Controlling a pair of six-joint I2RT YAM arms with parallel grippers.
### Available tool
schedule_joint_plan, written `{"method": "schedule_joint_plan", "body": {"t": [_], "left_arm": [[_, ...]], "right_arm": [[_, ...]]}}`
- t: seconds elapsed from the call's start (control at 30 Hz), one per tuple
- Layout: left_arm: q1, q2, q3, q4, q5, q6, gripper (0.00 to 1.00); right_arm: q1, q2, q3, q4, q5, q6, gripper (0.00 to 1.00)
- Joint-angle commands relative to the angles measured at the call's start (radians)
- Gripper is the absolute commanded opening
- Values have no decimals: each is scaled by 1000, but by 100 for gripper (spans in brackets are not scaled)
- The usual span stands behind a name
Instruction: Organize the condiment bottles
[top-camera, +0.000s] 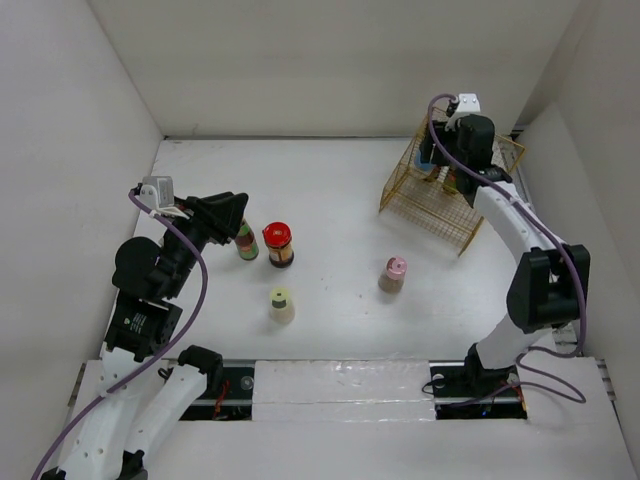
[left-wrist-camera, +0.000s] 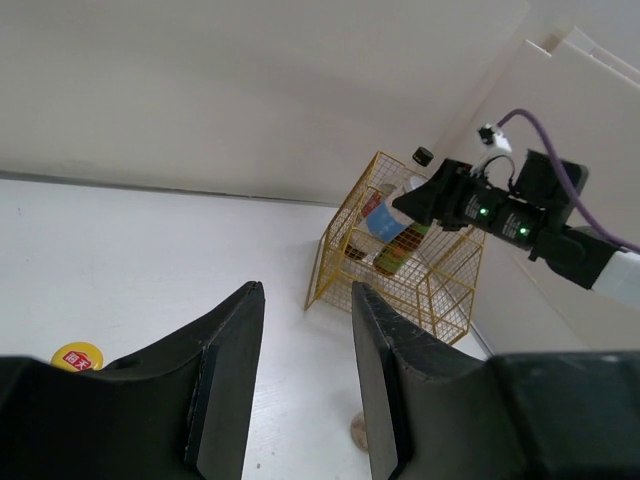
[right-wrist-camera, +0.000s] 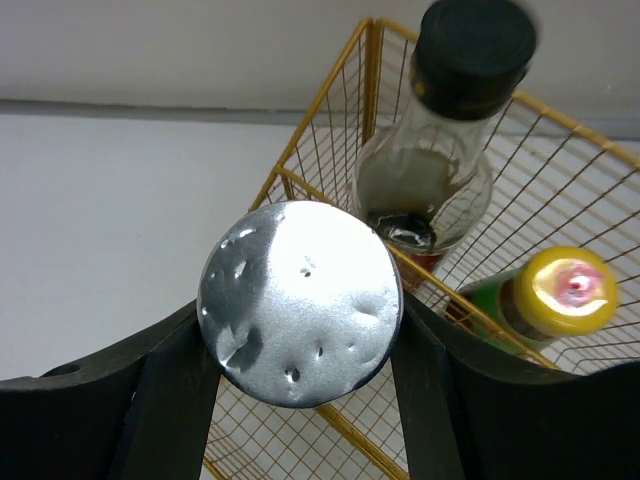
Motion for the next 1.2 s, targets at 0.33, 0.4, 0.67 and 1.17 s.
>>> {"method": "schedule_joint_plan", "body": {"t": [0.33, 0.4, 0.67, 1.17], "left_arm": [[3, -9, -6, 51, 16, -4, 36], [3, -9, -6, 51, 16, -4, 36], [3, -9, -6, 51, 16, -4, 36], [3, -16, -6, 51, 7, -4, 36]], "right_arm": [[22, 95, -28, 115, 2, 28, 92], [31, 45, -19, 115, -9, 28, 100], [180, -163, -69, 114, 3, -1, 89], [735, 9, -214, 236, -97, -62, 100]]}}
